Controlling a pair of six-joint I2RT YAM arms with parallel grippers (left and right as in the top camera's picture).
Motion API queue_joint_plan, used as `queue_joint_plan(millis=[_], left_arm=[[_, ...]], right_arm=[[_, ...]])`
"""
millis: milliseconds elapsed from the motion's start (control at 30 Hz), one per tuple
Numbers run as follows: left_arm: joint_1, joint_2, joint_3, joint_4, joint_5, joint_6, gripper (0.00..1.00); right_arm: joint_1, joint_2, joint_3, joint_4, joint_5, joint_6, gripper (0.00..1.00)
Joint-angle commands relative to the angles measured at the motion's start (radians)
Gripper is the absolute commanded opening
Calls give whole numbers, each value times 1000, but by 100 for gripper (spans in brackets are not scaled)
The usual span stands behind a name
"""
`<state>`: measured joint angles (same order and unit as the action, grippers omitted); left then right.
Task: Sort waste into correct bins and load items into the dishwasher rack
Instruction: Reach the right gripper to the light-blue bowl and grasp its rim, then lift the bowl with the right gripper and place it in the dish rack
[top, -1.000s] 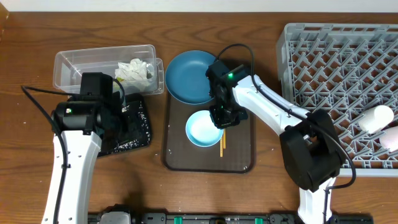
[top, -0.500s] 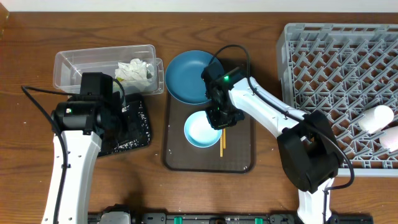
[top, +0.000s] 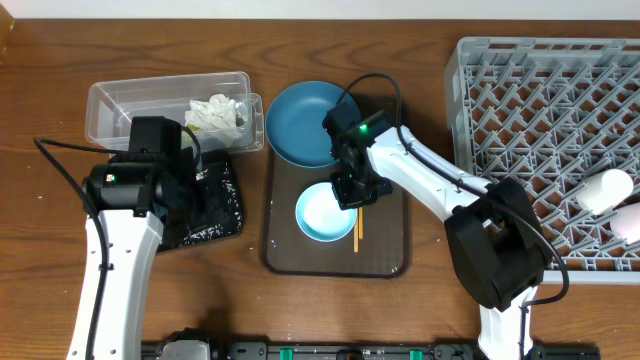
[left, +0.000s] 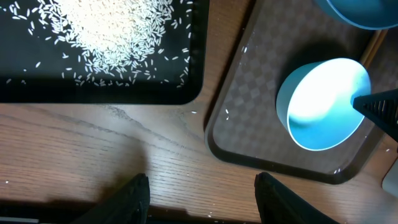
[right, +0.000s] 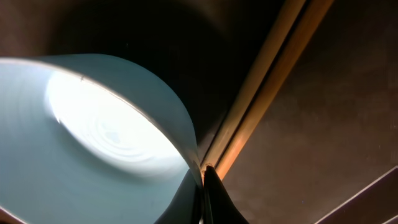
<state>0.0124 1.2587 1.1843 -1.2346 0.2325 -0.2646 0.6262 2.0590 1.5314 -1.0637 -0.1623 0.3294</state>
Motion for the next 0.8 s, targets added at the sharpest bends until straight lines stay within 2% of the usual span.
queue_joint_plan(millis=[0, 200, 433, 567, 767], left_arm=[[5, 0, -1, -6, -10, 10, 57], [5, 0, -1, -6, -10, 10, 57], [5, 0, -1, -6, -10, 9, 57], [5, 0, -1, -6, -10, 9, 57], [5, 0, -1, -6, -10, 9, 57]], right_arm=[[4, -44, -13, -15, 67, 14, 1], [-40, -265, -11, -28, 282, 14, 1], [-190, -511, -11, 51, 636, 9, 1], [-320, -554, -11, 137, 719, -88, 1], [-560, -529, -11, 337, 769, -312, 1]])
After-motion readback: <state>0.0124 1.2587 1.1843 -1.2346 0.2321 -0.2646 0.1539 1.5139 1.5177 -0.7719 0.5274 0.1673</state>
